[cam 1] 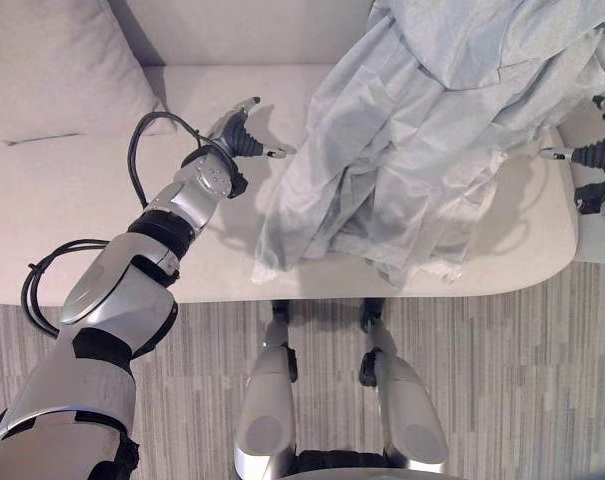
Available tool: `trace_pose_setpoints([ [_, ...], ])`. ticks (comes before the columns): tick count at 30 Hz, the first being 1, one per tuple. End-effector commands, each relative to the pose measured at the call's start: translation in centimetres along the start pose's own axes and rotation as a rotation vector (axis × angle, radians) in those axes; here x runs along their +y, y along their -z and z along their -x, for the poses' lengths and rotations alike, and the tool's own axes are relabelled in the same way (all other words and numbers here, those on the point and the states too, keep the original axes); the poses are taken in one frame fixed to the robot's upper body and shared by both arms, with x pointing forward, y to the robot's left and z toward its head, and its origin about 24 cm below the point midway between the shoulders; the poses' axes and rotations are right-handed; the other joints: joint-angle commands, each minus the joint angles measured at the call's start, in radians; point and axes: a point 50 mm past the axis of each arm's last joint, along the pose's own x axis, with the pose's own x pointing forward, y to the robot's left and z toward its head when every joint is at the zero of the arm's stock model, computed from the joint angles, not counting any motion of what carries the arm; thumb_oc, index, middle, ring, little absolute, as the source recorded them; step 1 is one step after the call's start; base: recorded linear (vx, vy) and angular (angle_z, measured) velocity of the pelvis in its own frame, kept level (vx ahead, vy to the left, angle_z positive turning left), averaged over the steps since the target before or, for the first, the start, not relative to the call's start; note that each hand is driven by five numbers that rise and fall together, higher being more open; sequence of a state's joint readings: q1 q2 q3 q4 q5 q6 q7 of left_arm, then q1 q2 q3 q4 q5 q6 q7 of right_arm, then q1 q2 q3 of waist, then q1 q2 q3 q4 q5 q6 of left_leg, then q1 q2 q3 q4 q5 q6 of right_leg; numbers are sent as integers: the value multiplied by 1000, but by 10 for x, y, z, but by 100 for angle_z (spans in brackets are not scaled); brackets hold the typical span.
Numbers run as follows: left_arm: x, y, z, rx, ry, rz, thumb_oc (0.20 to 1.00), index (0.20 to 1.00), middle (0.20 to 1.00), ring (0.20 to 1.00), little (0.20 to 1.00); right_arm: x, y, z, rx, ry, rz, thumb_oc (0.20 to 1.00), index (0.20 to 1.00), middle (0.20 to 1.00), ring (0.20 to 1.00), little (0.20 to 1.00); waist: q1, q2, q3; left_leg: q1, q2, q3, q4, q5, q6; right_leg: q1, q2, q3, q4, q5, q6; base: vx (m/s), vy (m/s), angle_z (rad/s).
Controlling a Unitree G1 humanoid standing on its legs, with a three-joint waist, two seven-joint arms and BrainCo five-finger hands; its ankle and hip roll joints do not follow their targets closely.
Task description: Hang the clothes on the sofa on the clothes rack.
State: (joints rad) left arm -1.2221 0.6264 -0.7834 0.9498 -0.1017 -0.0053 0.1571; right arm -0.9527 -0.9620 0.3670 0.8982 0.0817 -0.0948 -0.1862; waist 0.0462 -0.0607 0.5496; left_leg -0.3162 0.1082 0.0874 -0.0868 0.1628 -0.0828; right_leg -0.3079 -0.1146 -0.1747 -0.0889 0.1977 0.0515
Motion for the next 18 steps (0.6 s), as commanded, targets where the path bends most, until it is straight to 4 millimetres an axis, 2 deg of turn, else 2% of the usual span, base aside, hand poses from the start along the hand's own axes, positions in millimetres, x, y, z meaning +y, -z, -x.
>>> trace_pose_setpoints([
  [1,36,-26,-8,-88,-119,-5,1000,1000,1000,1000,1000,-43,-9,-6,-36,120,25,1000,1000,1000,1000,1000,20,3,-30,-4,21,-77,0,-87,-49,-15,-78,49,2,-79,3,-1,-19,4],
  [3,40,-36,-9,-120,-131,-17,1000,1000,1000,1000,1000,-49,-11,-11,-13,131,33,1000,1000,1000,1000,1000,31,2,-30,-20,23,-83,0,-86,-51,-29,-78,47,2,-77,4,0,-17,1],
  [7,40,-40,-10,-133,-139,-20,1000,1000,1000,1000,1000,-53,-12,-16,25,129,43,1000,1000,1000,1000,1000,37,4,-30,-38,24,-88,0,-86,-52,-44,-79,47,2,-72,4,-2,-7,2],
  [18,39,-59,-12,-188,-154,-8,1000,1000,1000,1000,1000,-44,1,-22,192,87,106,1000,1000,1000,1000,1000,71,12,-30,-95,27,-107,0,-86,-50,-82,-75,42,2,-66,4,-3,-6,3],
])
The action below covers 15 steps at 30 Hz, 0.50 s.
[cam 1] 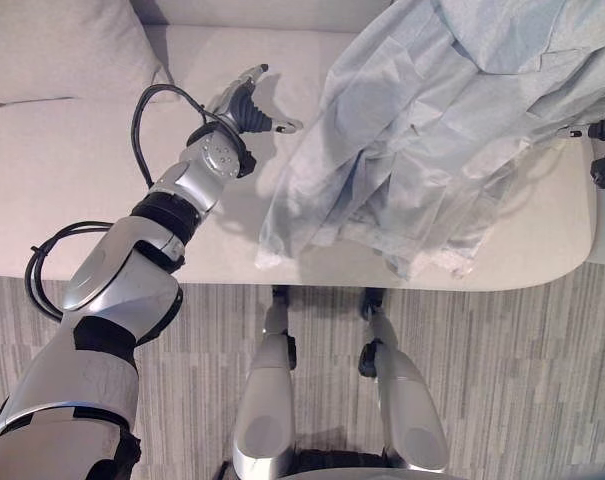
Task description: Hang the clothes on the sofa on the clothes rack.
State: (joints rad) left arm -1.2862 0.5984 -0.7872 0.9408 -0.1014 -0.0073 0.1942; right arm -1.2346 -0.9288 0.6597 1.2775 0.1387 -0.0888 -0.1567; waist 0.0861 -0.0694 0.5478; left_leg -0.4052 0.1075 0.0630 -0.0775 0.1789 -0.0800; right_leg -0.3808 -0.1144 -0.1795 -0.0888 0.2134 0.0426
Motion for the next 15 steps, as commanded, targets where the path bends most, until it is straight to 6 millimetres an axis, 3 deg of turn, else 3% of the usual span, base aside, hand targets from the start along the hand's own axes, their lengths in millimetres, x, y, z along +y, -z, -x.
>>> trace_pose_setpoints([
  [1,27,-33,-8,-124,-95,-17,1000,1000,1000,1000,1000,-28,2,-3,46,82,-19,1000,1000,1000,1000,1000,34,21,-28,-10,29,-83,-10,-102,-53,-12,-76,47,2,-81,12,-11,-3,6],
  [5,29,-33,-8,-128,-101,-18,1000,1000,1000,1000,1000,-23,-2,-4,47,73,-34,1000,1000,1000,1000,1000,39,22,-28,-21,29,-86,-10,-102,-52,-21,-76,48,2,-81,12,-5,2,4],
  [13,40,-36,-14,-93,-137,-25,1000,1000,1000,1000,1000,-9,-39,-9,-19,52,-54,1000,1000,1000,1000,1000,44,16,-28,-54,32,-90,-10,-99,-53,-51,-80,46,2,-83,13,-6,2,2],
  [14,41,-39,-16,-94,-141,-27,1000,1000,1000,1000,1000,-9,-46,-9,-35,53,-54,652,652,652,652,652,44,16,-28,-58,31,-89,-10,-99,-52,-55,-80,48,2,-83,13,0,0,0],
  [15,42,-44,-17,-104,-144,-28,1000,1000,1000,1000,1000,-7,-50,-10,-44,50,-54,473,473,473,473,473,44,15,-28,-60,31,-89,-10,-99,-51,-56,-79,48,2,-82,12,0,0,0],
])
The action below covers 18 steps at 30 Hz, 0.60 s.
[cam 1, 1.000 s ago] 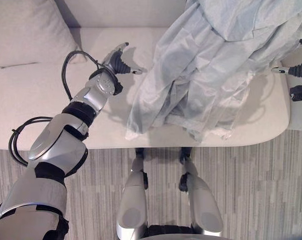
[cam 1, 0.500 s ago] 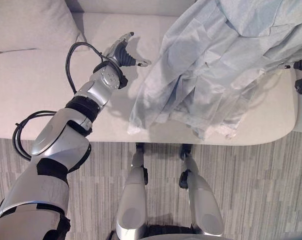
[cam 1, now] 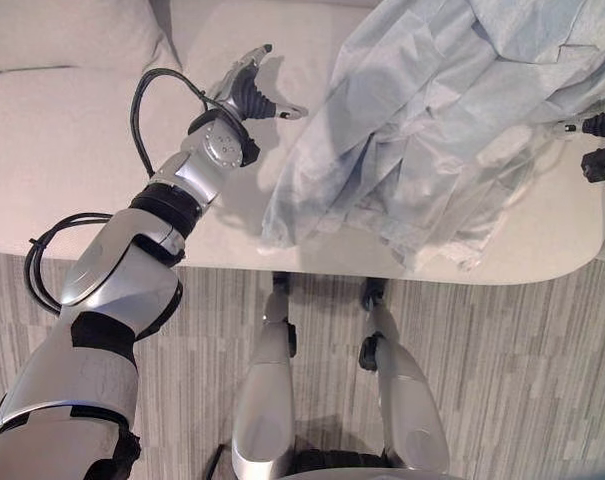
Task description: Hang the clothes on the sofa on the clothes rack.
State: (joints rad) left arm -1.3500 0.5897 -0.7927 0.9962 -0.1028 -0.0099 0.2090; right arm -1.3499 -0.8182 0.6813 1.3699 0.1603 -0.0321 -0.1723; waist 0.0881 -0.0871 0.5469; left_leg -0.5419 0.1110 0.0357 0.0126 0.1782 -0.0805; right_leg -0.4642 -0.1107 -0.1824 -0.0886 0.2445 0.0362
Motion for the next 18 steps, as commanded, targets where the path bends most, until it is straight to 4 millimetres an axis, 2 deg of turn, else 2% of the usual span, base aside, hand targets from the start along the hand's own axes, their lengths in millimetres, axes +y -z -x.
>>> trace_pose_setpoints([
  [1,26,-44,-13,-120,-95,-10,1000,1000,1000,1000,1000,-15,-29,-3,-85,48,9,200,200,200,200,200,44,31,-27,71,27,-63,-100,-99,-49,25,-82,51,1,-114,19,0,0,0],
  [5,25,-53,-13,-150,-96,0,1000,1000,1000,1000,1000,-8,-36,-3,-111,32,4,200,200,200,200,200,47,31,-27,68,26,-64,-100,-100,-46,25,-82,50,1,-113,19,0,0,0],
  [9,24,-49,-11,-156,-94,-8,1000,1000,1000,1000,1000,1,-41,0,-164,10,-8,200,200,200,200,200,47,27,-27,77,25,-61,-100,-103,-42,35,-79,50,1,-114,21,-2,-1,2],
  [12,23,-34,-6,-134,-92,-9,1000,1000,1000,1000,1000,2,-43,3,-215,16,-31,200,200,200,200,200,43,22,-27,93,26,-58,-100,-106,-41,47,-78,49,1,-113,23,0,0,0],
  [15,14,-7,6,-92,-70,-8,1000,1000,1000,1000,1000,1,-42,13,-310,44,-37,200,200,200,200,200,32,12,-27,134,27,-46,-100,-111,-40,85,-80,51,1,-115,27,10,1,-1],
  [17,6,11,14,-57,-52,9,1000,1000,1000,1000,1000,-11,-47,23,-411,98,-24,200,200,200,200,200,19,8,-27,179,26,-37,-100,-115,-38,120,-79,53,1,-118,29,33,12,-9],
  [18,-1,18,20,-46,-33,16,1000,1000,1000,1000,1000,-13,-41,30,-430,111,-23,200,200,200,200,200,18,8,-27,207,25,-32,-100,-118,-37,146,-79,51,1,-121,30,25,9,-10],
])
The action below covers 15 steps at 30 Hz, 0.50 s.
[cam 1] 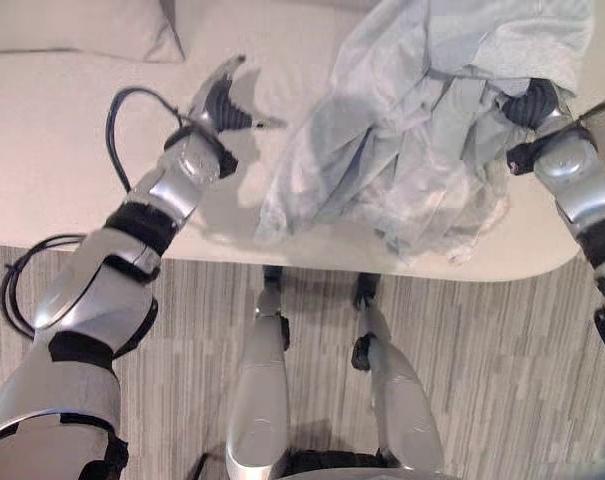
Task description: Hang the clothes on the sofa on the clothes rack.
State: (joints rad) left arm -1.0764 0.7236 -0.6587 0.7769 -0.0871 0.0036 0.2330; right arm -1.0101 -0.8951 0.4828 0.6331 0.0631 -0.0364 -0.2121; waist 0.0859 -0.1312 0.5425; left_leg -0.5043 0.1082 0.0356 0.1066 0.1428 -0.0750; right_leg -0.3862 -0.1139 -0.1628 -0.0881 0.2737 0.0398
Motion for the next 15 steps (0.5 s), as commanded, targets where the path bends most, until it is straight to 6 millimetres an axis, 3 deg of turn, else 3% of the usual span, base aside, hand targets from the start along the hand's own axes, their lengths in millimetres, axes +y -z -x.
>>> trace_pose_setpoints([
  [1,7,-43,-14,-132,-34,-18,1000,1000,1000,1000,1000,-47,8,-3,14,183,74,200,200,200,200,200,22,52,-23,170,28,-31,-194,-83,-42,68,-76,32,1,-150,27,73,8,-7],
  [3,-12,-28,-2,-119,43,23,1000,1000,1000,1000,1000,-64,-14,15,-163,232,56,200,200,200,200,200,1,46,-23,260,16,-9,-194,-73,-33,143,-80,23,1,-150,26,73,24,-1],
  [6,-34,-17,13,-109,136,68,1000,1000,1000,1000,1000,-54,-18,41,-249,169,-61,200,200,200,200,200,3,32,-23,382,17,11,-194,-91,-25,247,-71,9,1,-168,26,87,-8,-11],
  [8,-50,-10,21,-101,210,88,1000,1000,1000,1000,1000,-46,-15,62,-277,131,-250,200,200,200,200,200,-3,7,-23,472,13,24,-194,-96,-16,318,-59,-4,1,-165,24,93,-40,-5],
  [10,-81,-10,37,-99,337,176,1000,1000,1000,1000,1000,-43,-10,77,-295,136,-408,200,200,200,200,200,-7,-12,-51,538,17,34,-194,-106,-16,370,-53,-12,1,-166,25,116,-37,-11],
  [15,-125,-4,61,-57,492,247,1000,1000,1000,1000,1000,-55,-12,73,-315,186,-446,200,200,200,200,200,-24,-16,-132,577,23,49,-194,-122,-19,386,-42,-9,1,-169,25,69,5,-14],
])
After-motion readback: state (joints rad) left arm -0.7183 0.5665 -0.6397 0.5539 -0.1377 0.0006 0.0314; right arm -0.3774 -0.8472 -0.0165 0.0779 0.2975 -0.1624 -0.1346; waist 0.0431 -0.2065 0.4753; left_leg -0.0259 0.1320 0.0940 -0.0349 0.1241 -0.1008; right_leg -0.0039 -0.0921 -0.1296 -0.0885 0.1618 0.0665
